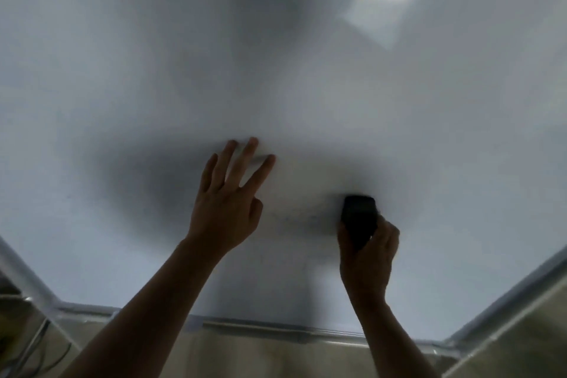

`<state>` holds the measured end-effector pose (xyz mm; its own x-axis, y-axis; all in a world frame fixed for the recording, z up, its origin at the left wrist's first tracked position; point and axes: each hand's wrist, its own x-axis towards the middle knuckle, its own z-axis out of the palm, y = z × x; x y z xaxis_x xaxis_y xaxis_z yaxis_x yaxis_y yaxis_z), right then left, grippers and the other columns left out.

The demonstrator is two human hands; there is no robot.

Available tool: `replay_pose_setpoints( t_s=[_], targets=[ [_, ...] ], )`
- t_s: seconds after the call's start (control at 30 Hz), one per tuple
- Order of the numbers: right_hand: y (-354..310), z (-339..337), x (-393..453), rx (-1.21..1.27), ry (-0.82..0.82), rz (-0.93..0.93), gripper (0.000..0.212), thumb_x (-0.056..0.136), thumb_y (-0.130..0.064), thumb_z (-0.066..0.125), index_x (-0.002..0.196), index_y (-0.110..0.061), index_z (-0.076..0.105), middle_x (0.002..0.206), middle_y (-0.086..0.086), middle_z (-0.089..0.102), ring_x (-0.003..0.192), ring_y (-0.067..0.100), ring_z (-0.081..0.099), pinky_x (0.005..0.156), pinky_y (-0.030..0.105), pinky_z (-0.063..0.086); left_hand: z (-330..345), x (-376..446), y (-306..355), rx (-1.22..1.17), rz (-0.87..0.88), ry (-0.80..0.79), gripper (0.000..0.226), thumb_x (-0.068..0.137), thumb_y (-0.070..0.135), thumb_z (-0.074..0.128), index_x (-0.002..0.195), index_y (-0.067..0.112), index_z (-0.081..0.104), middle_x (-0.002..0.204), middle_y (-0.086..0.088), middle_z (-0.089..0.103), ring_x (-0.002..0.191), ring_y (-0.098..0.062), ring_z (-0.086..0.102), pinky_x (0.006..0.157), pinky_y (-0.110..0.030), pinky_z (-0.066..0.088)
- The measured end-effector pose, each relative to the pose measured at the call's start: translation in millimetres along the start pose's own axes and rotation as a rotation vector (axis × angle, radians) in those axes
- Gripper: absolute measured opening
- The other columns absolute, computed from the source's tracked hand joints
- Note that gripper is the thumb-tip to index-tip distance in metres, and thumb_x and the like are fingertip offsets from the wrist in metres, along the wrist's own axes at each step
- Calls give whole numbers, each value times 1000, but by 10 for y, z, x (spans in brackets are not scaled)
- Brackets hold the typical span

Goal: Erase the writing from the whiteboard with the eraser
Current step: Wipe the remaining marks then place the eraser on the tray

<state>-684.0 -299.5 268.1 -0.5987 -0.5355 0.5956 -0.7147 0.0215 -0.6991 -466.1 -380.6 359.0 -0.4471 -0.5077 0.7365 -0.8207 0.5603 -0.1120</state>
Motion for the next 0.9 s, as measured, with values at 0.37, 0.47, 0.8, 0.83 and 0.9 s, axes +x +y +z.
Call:
replay_pose_setpoints(
  t_s=[0.37,0.47,0.8,0.83,0.9],
  targets=[
    [-557,581,-255,53,144,108,52,85,-50,51,116,-8,47,107,3,48,98,20,46,79,41,51,29,199,-663,-100,101,171,62,80,20,57,141,16,47,154,-17,27,144,-38,18,115,-55,18],
    [-451,713,-262,21,-11,-34,62,89,-54,47,124,-4,44,114,13,53,104,28,49,80,33,48,72,210,-682,-112,109,172,62,78,20,57,140,17,49,154,-16,30,144,-39,20,115,-55,17],
    [-435,901,-104,158,243,314,56,89,-50,44,129,-11,43,113,3,49,106,24,49,94,44,46,185,293,-781,-85,144,205,59,77,19,57,136,15,54,151,-15,36,141,-37,26,115,-53,17],
    [-477,942,-67,187,297,385,58,88,-50,44,130,-10,42,113,4,48,106,23,47,96,47,44,199,298,-806,-80,144,217,58,77,19,56,135,15,55,150,-14,37,140,-37,28,115,-53,18],
    [-709,965,-103,112,127,163,67,92,-50,44,139,-3,35,120,12,49,109,25,46,93,40,47,222,301,-871,-77,154,231,57,77,19,55,134,15,56,149,-14,39,140,-36,29,115,-53,18]
  ],
)
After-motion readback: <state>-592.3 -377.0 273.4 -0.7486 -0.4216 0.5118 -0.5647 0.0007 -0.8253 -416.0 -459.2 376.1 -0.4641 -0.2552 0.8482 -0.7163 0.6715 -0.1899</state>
